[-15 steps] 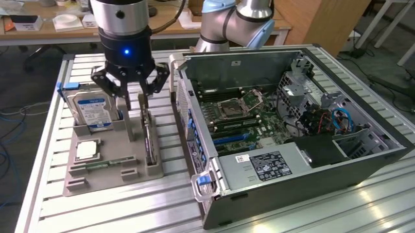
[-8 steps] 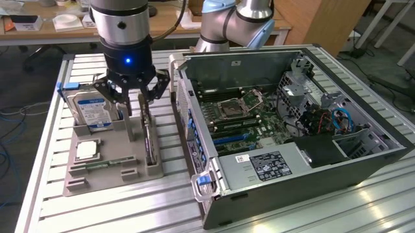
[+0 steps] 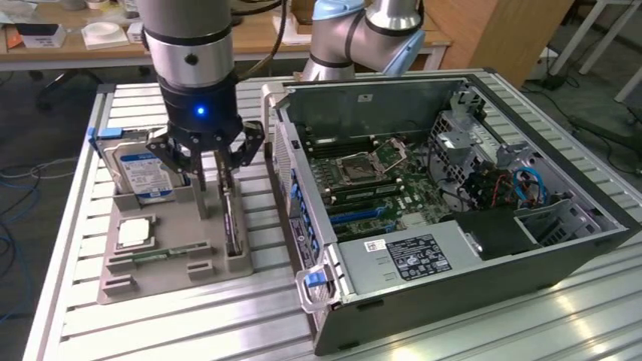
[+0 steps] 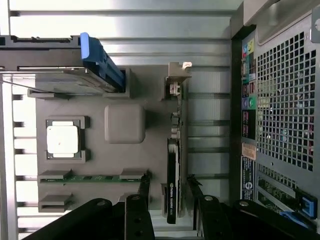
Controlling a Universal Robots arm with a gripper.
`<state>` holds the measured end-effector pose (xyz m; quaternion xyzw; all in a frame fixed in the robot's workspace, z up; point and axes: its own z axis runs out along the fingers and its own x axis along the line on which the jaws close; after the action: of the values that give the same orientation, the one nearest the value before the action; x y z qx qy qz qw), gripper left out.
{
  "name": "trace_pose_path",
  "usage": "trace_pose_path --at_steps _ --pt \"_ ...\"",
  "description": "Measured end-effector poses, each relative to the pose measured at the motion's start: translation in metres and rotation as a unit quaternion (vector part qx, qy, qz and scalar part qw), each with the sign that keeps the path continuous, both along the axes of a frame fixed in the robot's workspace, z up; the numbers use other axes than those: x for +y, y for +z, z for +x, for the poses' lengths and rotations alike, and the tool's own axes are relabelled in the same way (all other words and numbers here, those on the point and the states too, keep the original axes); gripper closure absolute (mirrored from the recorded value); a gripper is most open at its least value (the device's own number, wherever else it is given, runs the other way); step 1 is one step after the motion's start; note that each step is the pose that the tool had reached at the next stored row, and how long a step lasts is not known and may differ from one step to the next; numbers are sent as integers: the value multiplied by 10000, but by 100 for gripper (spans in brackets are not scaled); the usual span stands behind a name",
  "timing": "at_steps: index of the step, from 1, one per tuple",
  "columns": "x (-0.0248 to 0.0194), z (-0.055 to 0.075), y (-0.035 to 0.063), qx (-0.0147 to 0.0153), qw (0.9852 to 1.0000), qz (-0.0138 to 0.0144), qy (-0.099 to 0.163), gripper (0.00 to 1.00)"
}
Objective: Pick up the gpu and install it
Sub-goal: 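Pick up the gpu and move the gpu toward the slot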
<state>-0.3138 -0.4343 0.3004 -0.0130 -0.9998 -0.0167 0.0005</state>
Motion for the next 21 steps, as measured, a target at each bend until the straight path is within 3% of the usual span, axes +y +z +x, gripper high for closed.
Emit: trace_pose_path --at_steps 10,21 --pt "-76 3 -172 1 10000 0 4 58" --pt "-80 56 -332 -6 10000 0 9 58"
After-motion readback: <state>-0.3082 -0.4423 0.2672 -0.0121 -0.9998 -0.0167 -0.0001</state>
